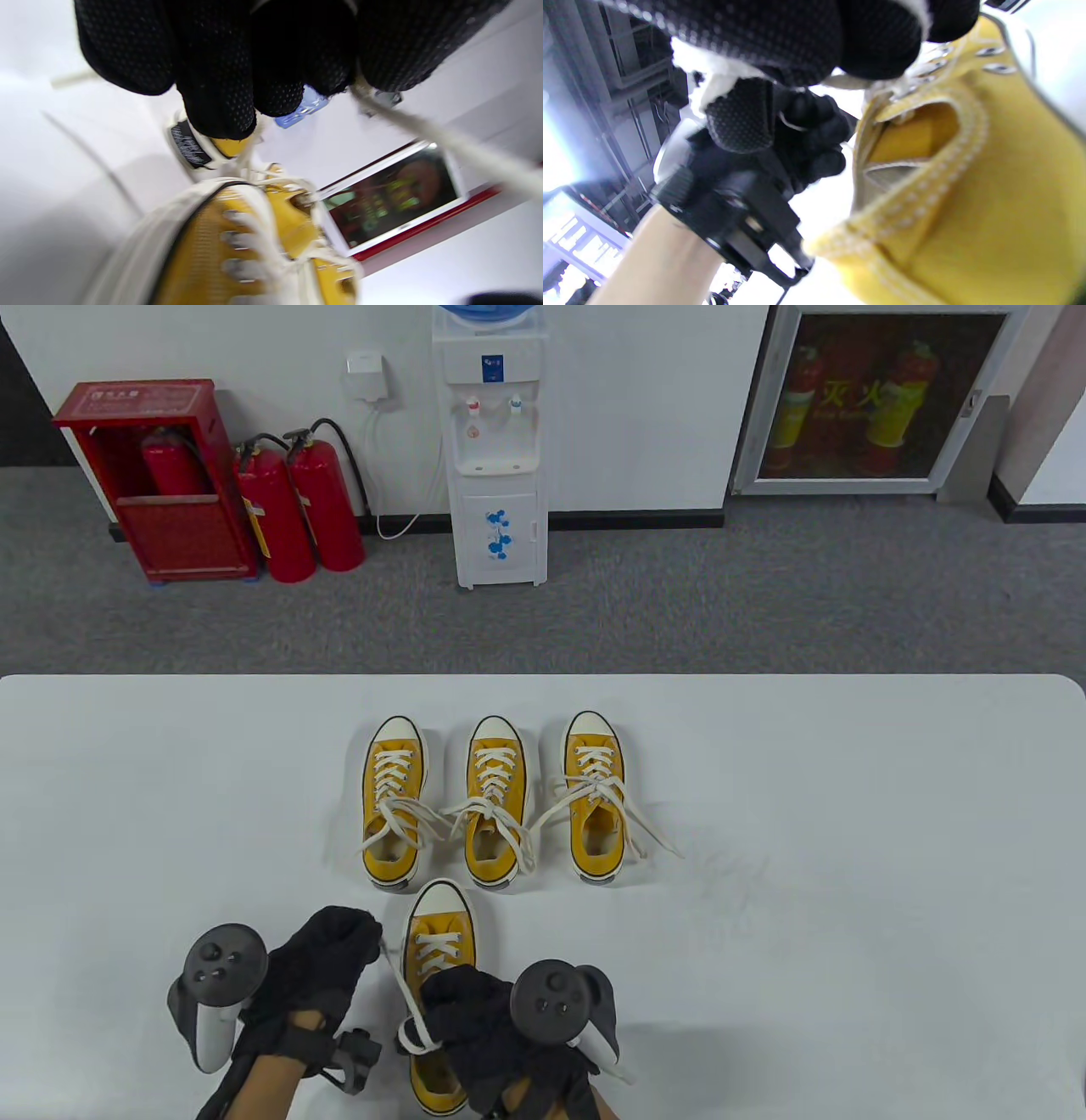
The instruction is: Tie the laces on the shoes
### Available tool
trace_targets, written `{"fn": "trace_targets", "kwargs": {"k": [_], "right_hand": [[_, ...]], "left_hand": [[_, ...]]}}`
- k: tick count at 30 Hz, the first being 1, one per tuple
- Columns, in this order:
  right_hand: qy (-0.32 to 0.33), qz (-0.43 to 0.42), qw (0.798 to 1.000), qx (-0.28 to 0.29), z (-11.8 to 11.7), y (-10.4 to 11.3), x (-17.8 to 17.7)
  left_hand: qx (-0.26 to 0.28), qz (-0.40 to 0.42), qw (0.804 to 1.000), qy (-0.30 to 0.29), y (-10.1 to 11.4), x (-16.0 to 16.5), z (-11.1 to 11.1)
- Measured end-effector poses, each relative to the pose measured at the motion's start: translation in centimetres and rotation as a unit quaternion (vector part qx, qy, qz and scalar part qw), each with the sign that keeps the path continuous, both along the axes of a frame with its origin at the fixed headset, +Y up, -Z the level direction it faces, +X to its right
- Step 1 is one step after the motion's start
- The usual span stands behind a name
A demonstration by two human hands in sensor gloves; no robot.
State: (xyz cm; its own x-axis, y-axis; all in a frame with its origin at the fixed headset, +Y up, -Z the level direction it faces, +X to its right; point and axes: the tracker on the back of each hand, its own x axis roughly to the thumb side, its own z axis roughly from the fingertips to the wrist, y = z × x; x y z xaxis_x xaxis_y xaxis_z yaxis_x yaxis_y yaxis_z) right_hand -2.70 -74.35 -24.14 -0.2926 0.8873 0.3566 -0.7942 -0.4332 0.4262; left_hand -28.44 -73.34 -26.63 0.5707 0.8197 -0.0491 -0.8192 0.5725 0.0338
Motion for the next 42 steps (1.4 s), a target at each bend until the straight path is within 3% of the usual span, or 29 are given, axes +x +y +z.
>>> {"fn": "trace_targets", "kwargs": {"k": [8, 17, 31, 42], "right_hand": [[-0.010, -0.091, 0.993, -0.071, -0.7, -0.9, 1.0], [-0.035, -0.141, 0.984, -0.106, -1.1, -1.5, 1.7], [-0.068, -0.112, 0.989, -0.069, -1.1, -1.2, 1.9], [-0.133, -0.075, 0.987, -0.057, -0.8, -1.0, 2.7]], "left_hand": [[-0.040, -0.152, 0.986, -0.051, -1.1, 1.6, -0.4], [-0.036, -0.225, 0.969, -0.099, -1.2, 2.8, 0.1], [-0.032, -0.240, 0.963, -0.119, -1.2, 3.7, 0.4], [-0.029, -0.239, 0.962, -0.126, -1.4, 3.8, 0.5]]}}
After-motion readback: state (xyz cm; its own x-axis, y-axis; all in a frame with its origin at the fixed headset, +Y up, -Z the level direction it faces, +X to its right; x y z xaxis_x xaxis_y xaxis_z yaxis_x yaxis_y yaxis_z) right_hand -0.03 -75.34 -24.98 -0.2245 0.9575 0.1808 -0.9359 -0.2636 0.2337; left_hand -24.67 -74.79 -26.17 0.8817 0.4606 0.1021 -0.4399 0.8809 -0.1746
